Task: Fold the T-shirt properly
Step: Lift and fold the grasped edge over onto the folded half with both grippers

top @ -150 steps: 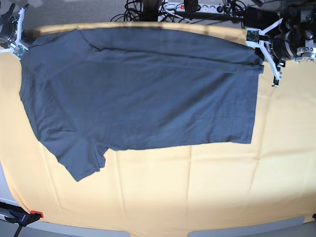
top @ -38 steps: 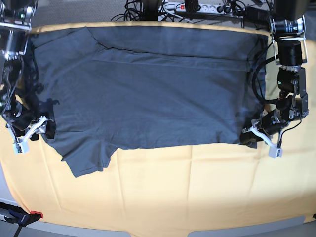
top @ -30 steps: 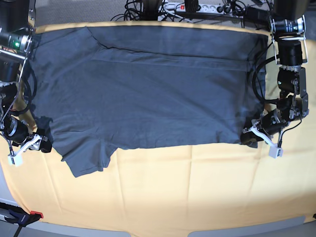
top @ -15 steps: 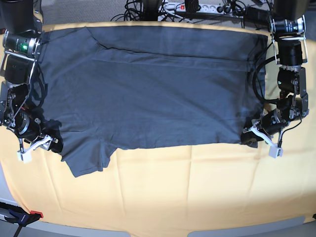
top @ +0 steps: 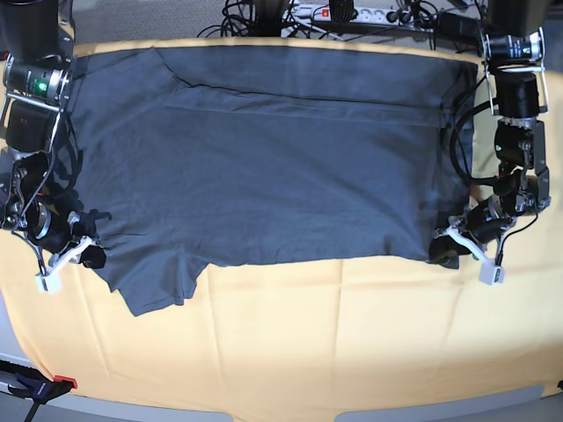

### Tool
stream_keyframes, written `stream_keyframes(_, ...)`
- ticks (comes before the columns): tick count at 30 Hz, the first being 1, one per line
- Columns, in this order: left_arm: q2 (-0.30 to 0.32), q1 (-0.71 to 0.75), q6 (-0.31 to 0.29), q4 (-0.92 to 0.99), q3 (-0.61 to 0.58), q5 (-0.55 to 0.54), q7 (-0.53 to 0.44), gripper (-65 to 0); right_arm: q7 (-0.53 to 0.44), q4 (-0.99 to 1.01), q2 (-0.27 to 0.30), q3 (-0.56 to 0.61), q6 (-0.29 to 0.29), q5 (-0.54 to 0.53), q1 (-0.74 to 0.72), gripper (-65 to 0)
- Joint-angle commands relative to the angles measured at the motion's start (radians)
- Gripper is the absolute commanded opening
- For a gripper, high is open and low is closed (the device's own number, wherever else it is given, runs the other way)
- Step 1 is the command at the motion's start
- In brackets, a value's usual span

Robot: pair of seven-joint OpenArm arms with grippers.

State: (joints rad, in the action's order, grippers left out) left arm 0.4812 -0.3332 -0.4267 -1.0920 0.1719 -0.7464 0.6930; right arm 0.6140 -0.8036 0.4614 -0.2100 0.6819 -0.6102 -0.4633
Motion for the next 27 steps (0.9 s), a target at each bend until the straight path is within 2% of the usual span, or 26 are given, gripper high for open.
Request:
stream_keyframes(1,0.017,-0.035,-0.004,-0.016,0.008,-0.011,-0.056,-65.0,-0.060,-0.014,0.018,-0.002,0.007,-0.002,-0.038,-65.0)
stream_keyframes(3,0.017,-0.048,-0.004,-0.016,0.007,0.014,-0.095,-65.0,-0.114,-0.014,0.018,0.008,0.005,0.050,-0.052,-65.0)
stream_keyframes(8,0.014,-0.114,-0.004,-0.015,0.005,0.064,-0.124,-65.0,-0.143,-0.014,0.018,0.089,-0.014,0.097,-0.107,-65.0)
stream_keyframes(13,0.015,-0.190,-0.008,0.006,0.005,0.095,-0.140,-65.0,-0.195,-0.014,0.018,0.160,-0.065,0.168,-0.179,-65.0)
stream_keyframes(17,0.015,-0.208,-0.069,0.017,0.005,0.083,-0.130,-65.0,-0.183,-0.014,0.024,0.164,-0.007,0.151,-0.207,-65.0)
stream_keyframes(18,0.016,-0.208,-0.090,0.017,0.005,0.068,-0.111,-65.0,-0.163,-0.014,0.027,0.164,0.015,0.127,-0.207,-65.0)
stream_keyframes(22,0.017,-0.195,-0.210,0.017,0.005,-0.068,0.009,-65.0,-0.048,-0.014,0.032,0.164,0.016,0.013,-0.188,-65.0)
stream_keyframes(24,0.018,-0.188,-0.264,0.017,0.005,-0.132,0.070,-65.0,-0.042,-0.026,0.043,0.163,0.016,-0.032,-0.161,-65.0)
stream_keyframes(27,0.036,-0.173,-0.271,0.012,0.006,-0.248,0.166,-65.0,-0.035,-0.102,0.079,0.163,0.016,-0.066,-0.095,-65.0)
